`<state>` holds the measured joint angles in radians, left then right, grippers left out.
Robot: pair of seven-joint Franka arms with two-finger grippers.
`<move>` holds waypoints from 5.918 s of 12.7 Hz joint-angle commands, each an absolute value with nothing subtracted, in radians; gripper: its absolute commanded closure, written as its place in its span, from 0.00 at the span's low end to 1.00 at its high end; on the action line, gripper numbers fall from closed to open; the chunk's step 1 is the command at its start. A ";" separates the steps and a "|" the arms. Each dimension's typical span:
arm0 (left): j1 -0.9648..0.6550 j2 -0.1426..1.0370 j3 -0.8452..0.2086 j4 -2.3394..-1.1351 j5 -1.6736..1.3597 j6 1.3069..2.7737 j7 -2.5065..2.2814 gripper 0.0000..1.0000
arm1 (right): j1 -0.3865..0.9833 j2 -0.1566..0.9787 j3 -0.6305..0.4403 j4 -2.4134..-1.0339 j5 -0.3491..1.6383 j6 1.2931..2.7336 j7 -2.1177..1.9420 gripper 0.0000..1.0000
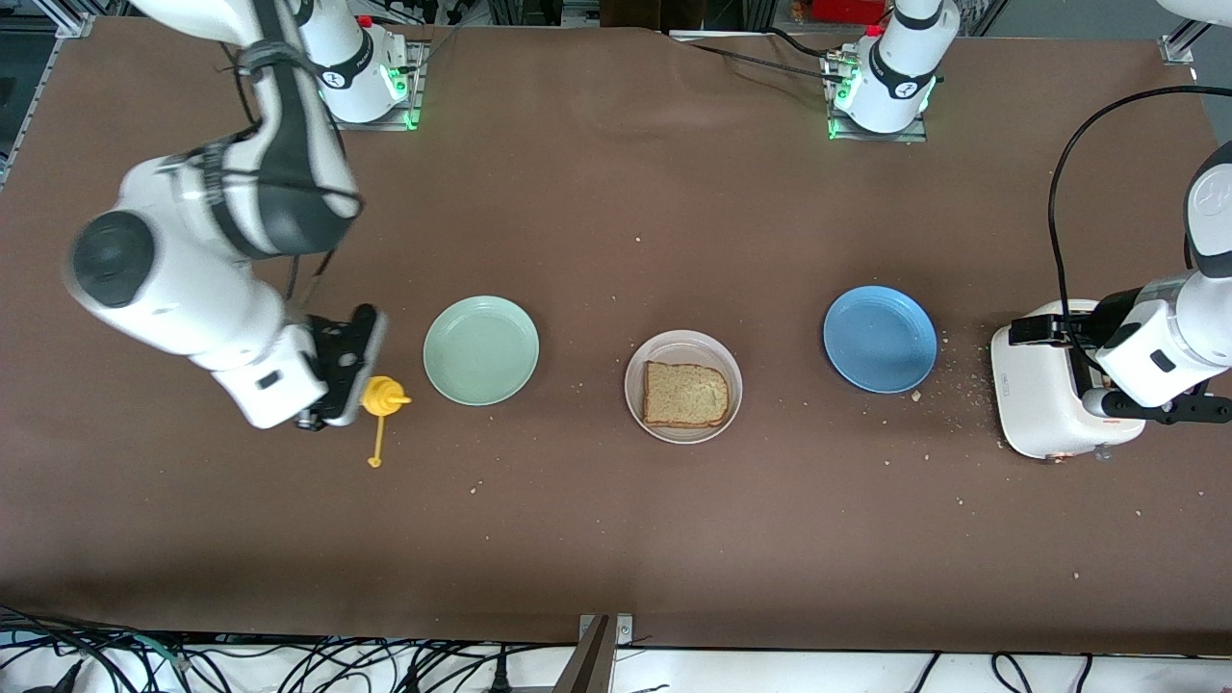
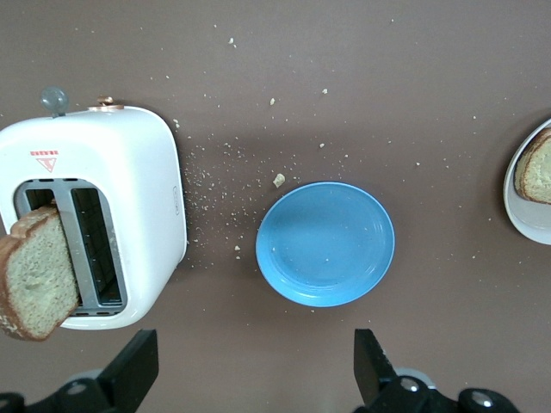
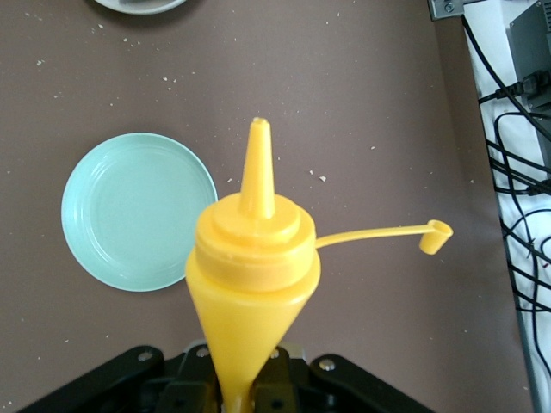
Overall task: Make sandwich in beige plate with both arms
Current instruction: 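Carry the mustard bottle back beside the lettuce leaf, then lower the mustard bottle onto the table and open the right gripper, then draw the right gripper back away from the bottle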
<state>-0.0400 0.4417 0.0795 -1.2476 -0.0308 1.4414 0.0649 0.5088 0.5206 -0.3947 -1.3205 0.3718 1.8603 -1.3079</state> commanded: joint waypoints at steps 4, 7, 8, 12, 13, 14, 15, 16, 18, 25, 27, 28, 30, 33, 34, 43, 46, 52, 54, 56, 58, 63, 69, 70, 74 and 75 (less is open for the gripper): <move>-0.048 0.437 0.078 -1.246 0.012 1.433 0.055 0.00 | 0.341 0.474 -0.374 -1.529 0.722 1.867 -1.647 1.00; -0.048 0.437 0.078 -1.246 0.012 1.433 0.055 0.00 | 0.269 0.476 -0.380 -1.669 0.967 1.864 -1.855 1.00; -0.048 0.437 0.078 -1.246 0.012 1.433 0.055 0.00 | 0.250 0.482 -0.379 -1.698 1.004 1.862 -1.905 1.00; -0.048 0.437 0.078 -1.246 0.012 1.433 0.055 0.00 | 0.163 0.552 -0.379 -1.763 1.176 1.755 -2.100 1.00; -0.049 0.437 0.078 -1.246 0.012 1.433 0.054 0.00 | 0.137 0.581 -0.377 -1.763 1.211 1.712 -2.135 1.00; -0.048 0.437 0.078 -1.246 0.012 1.433 0.055 0.00 | 0.123 0.603 -0.377 -1.763 1.244 1.679 -2.164 1.00; -0.048 0.437 0.078 -1.246 0.012 1.433 0.054 0.00 | 0.114 0.618 -0.377 -1.763 1.250 1.669 -2.201 1.00; -0.049 0.437 0.078 -1.246 0.012 1.433 0.055 0.00 | 0.104 0.636 -0.376 -1.763 1.258 1.666 -2.247 1.00; -0.049 0.437 0.078 -1.246 0.012 1.433 0.055 0.00 | 0.097 0.663 -0.376 -1.761 1.285 1.654 -2.308 1.00; -0.049 0.439 0.078 -1.246 0.012 1.433 0.055 0.00 | 0.091 0.762 -0.370 -1.753 1.405 1.624 -2.462 1.00; -0.049 0.439 0.078 -1.246 0.012 1.433 0.054 0.00 | 0.091 0.770 -0.370 -1.753 1.405 1.624 -2.464 1.00; -0.049 0.439 0.078 -1.246 0.014 1.433 0.055 0.00 | 0.091 0.772 -0.370 -1.753 1.407 1.623 -2.464 1.00; -0.049 0.439 0.078 -1.246 0.014 1.433 0.055 0.00 | 0.091 0.772 -0.370 -1.753 1.407 1.624 -2.461 0.59; -0.049 0.439 0.078 -1.246 0.012 1.433 0.055 0.00 | 0.090 0.775 -0.368 -1.755 1.411 1.623 -2.447 0.43; -0.049 0.439 0.078 -1.246 0.012 1.433 0.054 0.00 | 0.091 0.775 -0.370 -1.755 1.411 1.623 -2.447 0.40; -0.049 0.439 0.078 -1.247 0.012 1.433 0.054 0.00 | 0.034 0.793 -0.371 -1.755 1.367 1.612 -2.461 0.26; -0.049 0.439 0.078 -1.247 0.014 1.433 0.051 0.00 | 0.015 0.788 -0.388 -1.737 1.287 1.626 -2.438 0.25; -0.051 0.439 0.078 -1.247 0.014 1.433 0.049 0.00 | 0.046 0.755 -0.483 -1.574 1.047 1.655 -2.223 0.25; -0.051 0.439 0.078 -1.247 0.014 1.433 0.049 0.00 | 0.075 0.717 -0.509 -1.524 0.950 1.652 -2.078 0.23; -0.051 0.439 0.078 -1.247 0.014 1.433 0.048 0.00 | 0.086 0.660 -0.509 -1.490 0.837 1.648 -1.911 0.15; -0.051 0.439 0.078 -1.247 0.014 1.433 0.049 0.00 | 0.104 0.591 -0.511 -1.488 0.720 1.646 -1.759 0.06; -0.051 0.439 0.078 -1.247 0.014 1.433 0.048 0.00 | 0.166 0.433 -0.509 -1.442 0.433 1.641 -1.400 0.06; -0.051 0.439 0.078 -1.247 0.014 1.433 0.048 0.00 | 0.238 0.287 -0.500 -1.440 0.164 1.592 -0.939 0.02; -0.051 0.439 0.078 -1.247 0.014 1.433 0.048 0.00 | 0.253 0.284 -0.502 -1.440 0.131 1.591 -0.869 0.02; -0.051 0.440 0.078 -1.247 0.014 1.433 0.048 0.00 | 0.273 0.253 -0.492 -1.491 0.075 1.577 -0.523 0.00; -0.051 0.440 0.078 -1.247 0.014 1.433 0.048 0.00 | 0.275 0.253 -0.492 -1.521 0.078 1.592 -0.511 0.00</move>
<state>-0.0412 0.4427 0.0791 -1.2479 -0.0308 1.4414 0.0597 0.2694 0.2892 -0.4967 -1.4440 0.0998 1.5770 -0.5820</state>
